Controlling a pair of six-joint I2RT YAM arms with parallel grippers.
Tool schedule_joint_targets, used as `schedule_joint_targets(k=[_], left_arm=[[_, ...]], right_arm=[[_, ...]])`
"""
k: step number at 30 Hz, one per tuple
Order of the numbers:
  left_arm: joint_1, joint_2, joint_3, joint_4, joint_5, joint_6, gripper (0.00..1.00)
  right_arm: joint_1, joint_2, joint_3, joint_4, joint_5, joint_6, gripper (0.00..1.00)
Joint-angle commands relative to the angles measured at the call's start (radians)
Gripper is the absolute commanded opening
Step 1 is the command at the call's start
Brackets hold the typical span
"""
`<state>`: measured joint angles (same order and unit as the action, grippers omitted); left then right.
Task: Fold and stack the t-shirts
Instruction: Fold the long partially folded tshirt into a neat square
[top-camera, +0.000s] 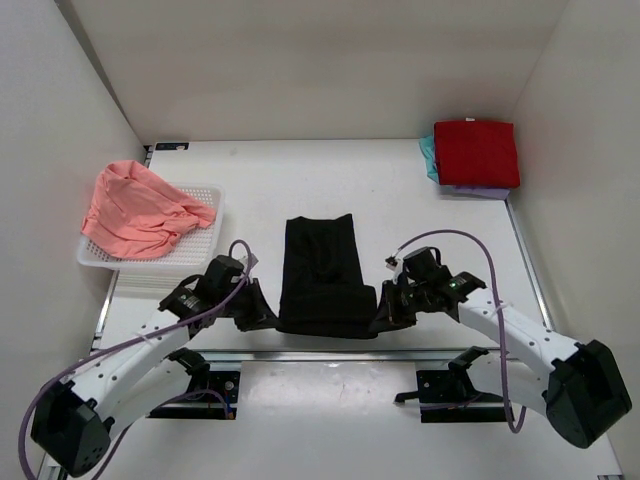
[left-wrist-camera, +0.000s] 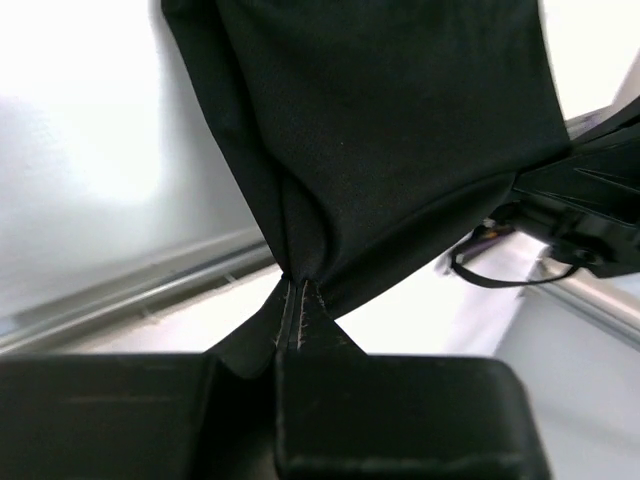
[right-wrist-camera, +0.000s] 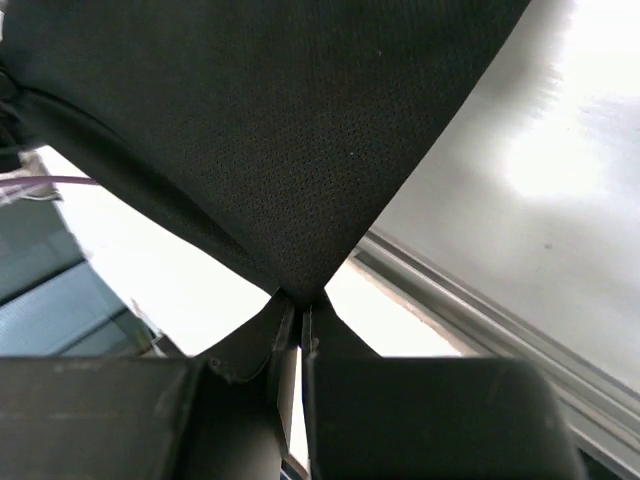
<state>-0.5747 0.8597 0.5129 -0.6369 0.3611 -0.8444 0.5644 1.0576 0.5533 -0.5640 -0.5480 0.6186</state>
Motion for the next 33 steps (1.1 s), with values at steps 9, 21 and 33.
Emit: schedule_joint_targets(k=[9, 21, 33], left_arm=[[0.217, 0.102, 0.145, -0.066, 0.055, 0.06, 0.0], [0.383, 0.921, 0.878, 0.117, 0.068, 0.144, 0.29], [0.45, 1.058, 0.923, 0.351, 0.217, 0.015, 0.59]], right_arm=[[-0.15, 0.132, 0.198, -0.157, -0.069, -0.126, 0.0], [-0.351, 0.858, 1.075, -0.264, -0.043, -0.269, 0.05], [-0.359, 1.022, 1.162, -0.186, 0.092, -0.364, 0.76]])
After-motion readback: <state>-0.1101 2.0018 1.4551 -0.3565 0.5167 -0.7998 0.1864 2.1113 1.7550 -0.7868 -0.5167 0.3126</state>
